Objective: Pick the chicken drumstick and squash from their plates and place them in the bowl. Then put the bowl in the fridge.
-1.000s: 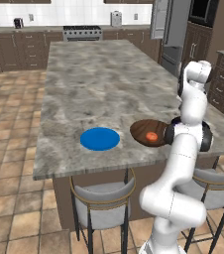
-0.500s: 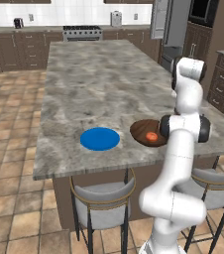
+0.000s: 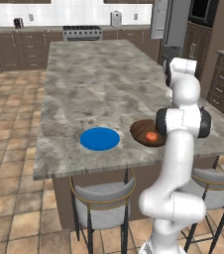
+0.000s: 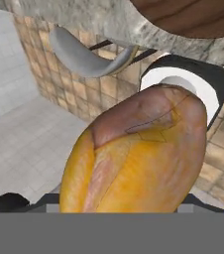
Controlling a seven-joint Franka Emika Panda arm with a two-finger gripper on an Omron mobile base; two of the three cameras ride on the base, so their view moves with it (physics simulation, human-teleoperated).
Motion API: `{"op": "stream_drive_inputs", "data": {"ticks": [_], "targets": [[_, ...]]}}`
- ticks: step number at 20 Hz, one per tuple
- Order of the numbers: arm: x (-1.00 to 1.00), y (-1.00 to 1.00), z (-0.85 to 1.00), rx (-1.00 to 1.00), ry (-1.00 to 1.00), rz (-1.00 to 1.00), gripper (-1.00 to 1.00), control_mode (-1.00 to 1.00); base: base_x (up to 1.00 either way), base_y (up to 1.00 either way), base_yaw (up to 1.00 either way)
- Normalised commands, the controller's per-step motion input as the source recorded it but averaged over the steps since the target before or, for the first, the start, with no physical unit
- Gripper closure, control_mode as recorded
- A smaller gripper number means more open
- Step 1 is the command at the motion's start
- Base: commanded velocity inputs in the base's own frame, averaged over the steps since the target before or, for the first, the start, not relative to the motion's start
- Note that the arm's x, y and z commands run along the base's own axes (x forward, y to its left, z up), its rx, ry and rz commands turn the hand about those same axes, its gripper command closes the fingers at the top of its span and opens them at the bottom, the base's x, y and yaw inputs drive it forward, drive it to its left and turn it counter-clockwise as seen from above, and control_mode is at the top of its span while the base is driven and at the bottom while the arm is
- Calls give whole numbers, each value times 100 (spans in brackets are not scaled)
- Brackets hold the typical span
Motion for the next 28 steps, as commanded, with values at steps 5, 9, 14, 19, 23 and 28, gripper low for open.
{"op": "stream_drive_inputs", "data": {"ticks": [5,9,14,19,23,28], "targets": [[-34,52,19,-25,-39,4,100,-100,0,0,0],[-17,49,5,-42,-59,-1,100,-100,0,0,0],[9,37,-10,-36,-44,-13,100,-100,0,0,0],[19,21,-31,-26,-30,-17,100,-100,0,0,0],[40,1,-17,-16,-9,-14,100,-100,0,0,0],[53,-4,-1,-2,9,-9,100,-100,0,0,0]]}}
